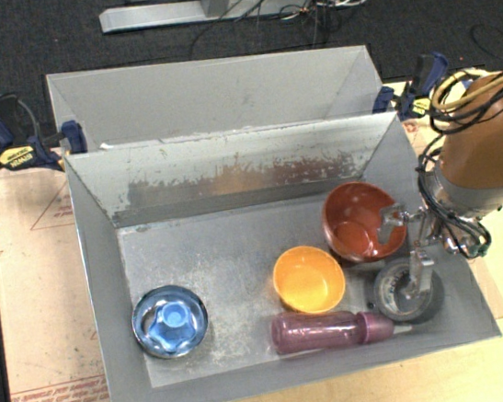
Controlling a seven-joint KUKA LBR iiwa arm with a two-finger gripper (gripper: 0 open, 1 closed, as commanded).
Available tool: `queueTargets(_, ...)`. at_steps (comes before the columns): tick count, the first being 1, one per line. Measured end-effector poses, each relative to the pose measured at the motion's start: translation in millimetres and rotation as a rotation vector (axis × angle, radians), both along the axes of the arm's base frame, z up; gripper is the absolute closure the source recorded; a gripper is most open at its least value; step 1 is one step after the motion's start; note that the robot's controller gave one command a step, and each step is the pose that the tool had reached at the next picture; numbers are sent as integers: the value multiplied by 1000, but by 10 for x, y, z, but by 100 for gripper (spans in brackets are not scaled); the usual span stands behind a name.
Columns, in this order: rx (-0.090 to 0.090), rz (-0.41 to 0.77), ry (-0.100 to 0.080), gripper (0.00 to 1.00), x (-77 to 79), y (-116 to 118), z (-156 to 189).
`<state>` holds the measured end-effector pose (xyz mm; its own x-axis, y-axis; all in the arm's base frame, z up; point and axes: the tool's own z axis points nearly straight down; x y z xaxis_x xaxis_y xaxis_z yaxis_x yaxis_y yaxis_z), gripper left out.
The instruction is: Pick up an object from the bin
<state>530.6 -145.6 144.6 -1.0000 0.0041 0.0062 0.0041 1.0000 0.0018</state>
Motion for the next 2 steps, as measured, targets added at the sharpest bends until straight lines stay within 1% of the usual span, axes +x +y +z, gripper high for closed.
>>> queueTargets(1, -1, 5, -7, 0, 19, 9, 45)
queueTargets(2, -1, 21, -13, 0, 947, 41, -728)
